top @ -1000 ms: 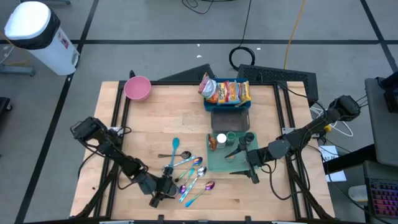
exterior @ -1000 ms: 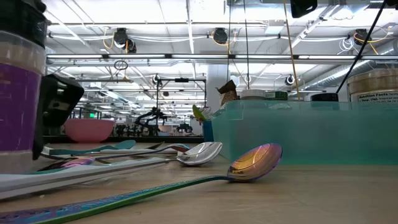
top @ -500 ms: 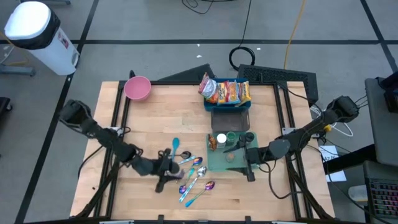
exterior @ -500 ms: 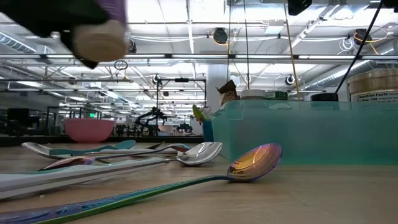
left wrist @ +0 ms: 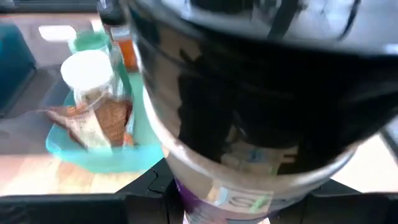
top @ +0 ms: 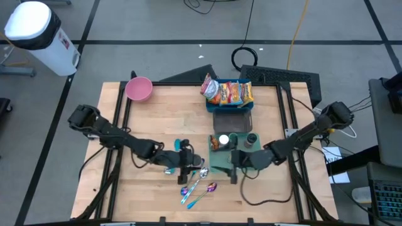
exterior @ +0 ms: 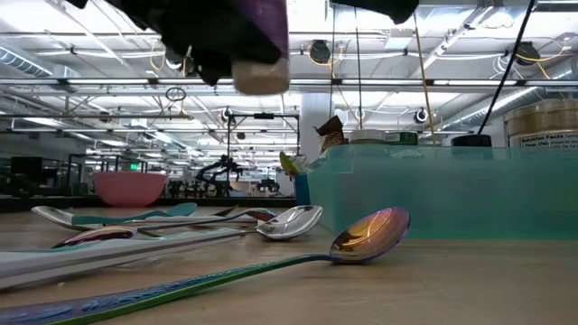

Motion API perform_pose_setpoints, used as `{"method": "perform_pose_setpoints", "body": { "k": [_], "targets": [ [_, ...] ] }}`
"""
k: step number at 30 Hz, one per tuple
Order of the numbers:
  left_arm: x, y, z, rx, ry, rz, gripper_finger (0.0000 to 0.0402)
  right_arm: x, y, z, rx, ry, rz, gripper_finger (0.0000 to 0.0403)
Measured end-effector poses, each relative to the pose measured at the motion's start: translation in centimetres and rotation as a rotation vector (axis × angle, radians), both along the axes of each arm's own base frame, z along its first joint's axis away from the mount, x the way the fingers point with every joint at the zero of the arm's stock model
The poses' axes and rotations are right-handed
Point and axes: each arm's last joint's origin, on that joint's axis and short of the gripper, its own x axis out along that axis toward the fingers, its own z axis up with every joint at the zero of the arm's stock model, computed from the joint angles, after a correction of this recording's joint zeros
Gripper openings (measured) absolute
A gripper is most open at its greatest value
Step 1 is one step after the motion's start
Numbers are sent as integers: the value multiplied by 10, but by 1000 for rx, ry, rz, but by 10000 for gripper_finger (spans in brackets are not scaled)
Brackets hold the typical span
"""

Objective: Pick & Place Food Item
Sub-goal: Put the purple seasoning bottle into the green bin

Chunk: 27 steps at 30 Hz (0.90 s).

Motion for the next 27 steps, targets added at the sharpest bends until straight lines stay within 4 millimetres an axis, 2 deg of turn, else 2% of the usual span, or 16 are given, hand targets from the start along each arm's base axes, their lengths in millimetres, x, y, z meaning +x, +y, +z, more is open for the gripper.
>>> {"method": "perform_pose_setpoints", "body": {
  "k": [7,13,22,27],
  "targets": [
    [18,-3,-12,30,29,10,161,32,0,-13,-20,40,-33,293],
    [20,1,-19,44,63,30,170,50,0,-20,11,71,37,293],
    [20,2,-19,35,60,40,158,59,-10,-25,80,79,-16,292],
    [20,3,-19,35,62,44,163,59,-11,-25,92,78,-20,271]
  ]
}}
